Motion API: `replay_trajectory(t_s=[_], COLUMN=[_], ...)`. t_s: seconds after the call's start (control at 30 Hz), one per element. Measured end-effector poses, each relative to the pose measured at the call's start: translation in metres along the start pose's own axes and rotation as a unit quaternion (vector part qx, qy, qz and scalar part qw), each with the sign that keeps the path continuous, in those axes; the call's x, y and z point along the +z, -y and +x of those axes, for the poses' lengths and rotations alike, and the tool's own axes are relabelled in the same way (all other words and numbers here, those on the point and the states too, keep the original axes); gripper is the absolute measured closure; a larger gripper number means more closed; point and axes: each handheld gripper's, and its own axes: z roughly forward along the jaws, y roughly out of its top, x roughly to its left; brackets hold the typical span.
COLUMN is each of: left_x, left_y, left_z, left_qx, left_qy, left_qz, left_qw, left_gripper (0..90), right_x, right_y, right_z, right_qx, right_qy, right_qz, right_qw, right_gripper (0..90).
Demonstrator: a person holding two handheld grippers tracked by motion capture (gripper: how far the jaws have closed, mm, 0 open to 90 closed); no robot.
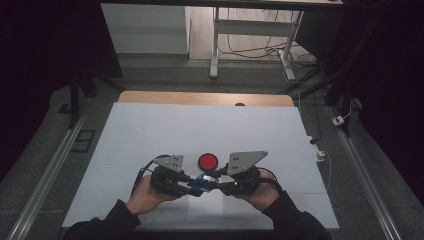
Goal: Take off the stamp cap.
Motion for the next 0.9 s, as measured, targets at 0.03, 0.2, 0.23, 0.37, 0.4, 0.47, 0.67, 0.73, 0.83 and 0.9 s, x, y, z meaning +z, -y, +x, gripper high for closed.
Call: replay_trajectory(t_s=[0.03,0.2,0.23,0.37,0.4,0.47,0.67,0.73,0.83,0.9], left_x=[0.0,0.002,0.002,-0.001,-0.002,-0.005,-0.011,-0.013,-0.017,-0.02], left_y=[0.0,-0.001,-0.001,-0.002,-0.002,-0.001,0.002,0.003,0.006,0.008], left_z=[-0.001,-0.005,-0.006,-0.009,-0.009,-0.011,-0.015,-0.016,-0.017,-0.018], left_qx=[0.002,0.006,0.008,0.003,0.003,0.002,0.004,0.002,0.001,-0.001], left_qy=[-0.003,-0.034,-0.038,-0.048,-0.051,-0.055,-0.074,-0.081,-0.091,-0.096], left_qz=[0.004,0.024,0.027,0.034,0.035,0.035,0.038,0.036,0.034,0.033], left_qw=[1.0,0.9991,0.9989,0.9983,0.9981,0.9979,0.9966,0.9961,0.9953,0.9949], left_gripper=[69.2,69.2,69.1,69.1,69.1,69.0,68.9,68.9,68.8,68.8], right_x=[0.0,0.0,0.0,-0.002,-0.003,-0.004,-0.006,-0.007,-0.008,-0.008], right_y=[0.0,0.001,0.001,0.001,0.001,0.002,0.003,0.004,0.005,0.005], right_z=[-0.001,-0.002,-0.003,-0.004,-0.004,-0.004,-0.007,-0.007,-0.008,-0.009], right_qx=[0.002,0.013,0.015,0.021,0.022,0.025,0.03,0.033,0.035,0.037], right_qy=[0.002,0.01,0.012,0.018,0.02,0.023,0.035,0.039,0.043,0.048], right_qz=[0.0,0.001,-0.001,-0.001,-0.001,-0.004,0.003,0.005,0.007,0.01], right_qw=[1.0,0.9999,0.9998,0.9996,0.9996,0.9994,0.9989,0.9987,0.9984,0.9981], right_gripper=[70.0,69.9,69.9,69.9,69.9,69.9,69.8,69.8,69.8,69.8])
